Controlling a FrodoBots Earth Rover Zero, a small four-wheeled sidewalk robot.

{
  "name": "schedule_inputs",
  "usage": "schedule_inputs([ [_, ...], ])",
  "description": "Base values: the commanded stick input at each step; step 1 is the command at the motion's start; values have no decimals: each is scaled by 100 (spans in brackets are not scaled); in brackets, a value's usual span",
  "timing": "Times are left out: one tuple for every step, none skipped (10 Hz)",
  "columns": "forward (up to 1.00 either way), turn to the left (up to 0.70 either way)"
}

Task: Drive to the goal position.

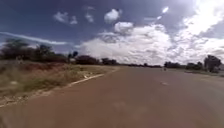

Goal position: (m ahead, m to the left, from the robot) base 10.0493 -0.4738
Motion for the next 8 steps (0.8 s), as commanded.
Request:
schedule_inputs([
  [100, 0],
  [100, 0],
  [100, 0],
  [100, 0],
  [100, -40],
  [100, -40],
  [100, -40],
  [100, 0],
])
